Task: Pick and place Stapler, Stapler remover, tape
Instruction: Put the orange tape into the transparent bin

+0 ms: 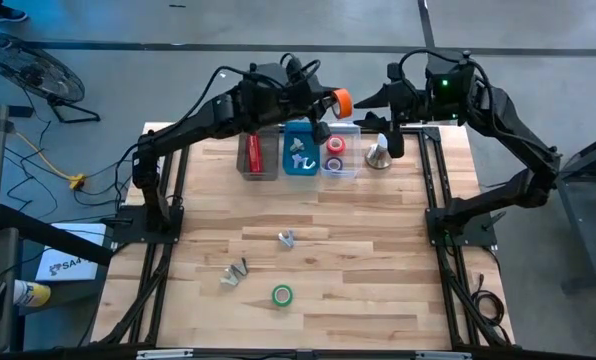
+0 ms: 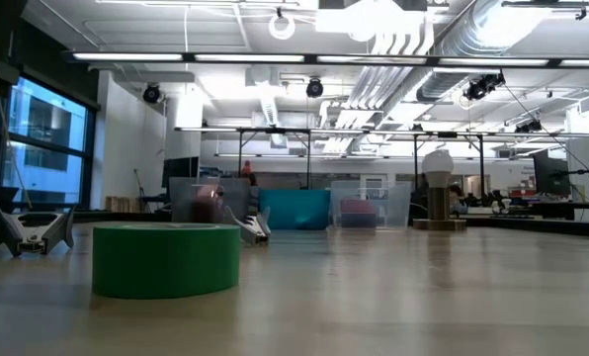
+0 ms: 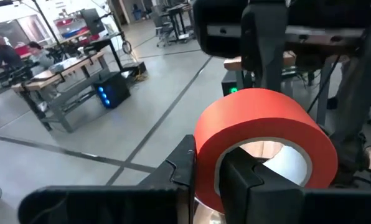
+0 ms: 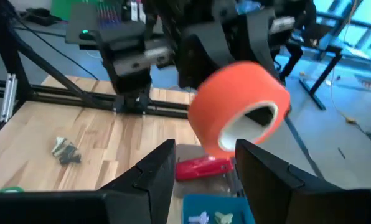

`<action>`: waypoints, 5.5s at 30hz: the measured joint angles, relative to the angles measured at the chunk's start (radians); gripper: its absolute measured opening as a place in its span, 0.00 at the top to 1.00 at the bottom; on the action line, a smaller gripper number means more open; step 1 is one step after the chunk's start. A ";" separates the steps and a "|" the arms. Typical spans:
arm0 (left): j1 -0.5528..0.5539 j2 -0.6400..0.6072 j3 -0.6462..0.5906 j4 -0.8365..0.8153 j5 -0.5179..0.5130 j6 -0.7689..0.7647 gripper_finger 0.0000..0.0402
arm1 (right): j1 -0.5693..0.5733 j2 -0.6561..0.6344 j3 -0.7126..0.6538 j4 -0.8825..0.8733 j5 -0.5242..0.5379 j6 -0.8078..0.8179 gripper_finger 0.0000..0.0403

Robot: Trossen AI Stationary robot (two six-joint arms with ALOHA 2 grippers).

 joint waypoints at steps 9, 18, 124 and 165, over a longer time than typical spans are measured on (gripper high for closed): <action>-0.001 0.000 0.000 0.033 0.023 0.023 0.91 | 0.000 0.024 0.000 0.050 -0.045 -0.005 0.60; -0.001 0.000 0.000 0.036 0.025 0.025 0.91 | 0.036 0.061 0.000 0.091 -0.045 -0.039 0.57; 0.183 -0.172 0.000 -0.720 -0.268 0.086 0.51 | -0.092 0.852 0.000 -0.326 0.182 0.501 0.91; 0.182 -0.172 0.000 -0.720 -0.259 0.146 0.51 | -0.094 0.880 -0.088 -0.299 0.289 0.494 0.77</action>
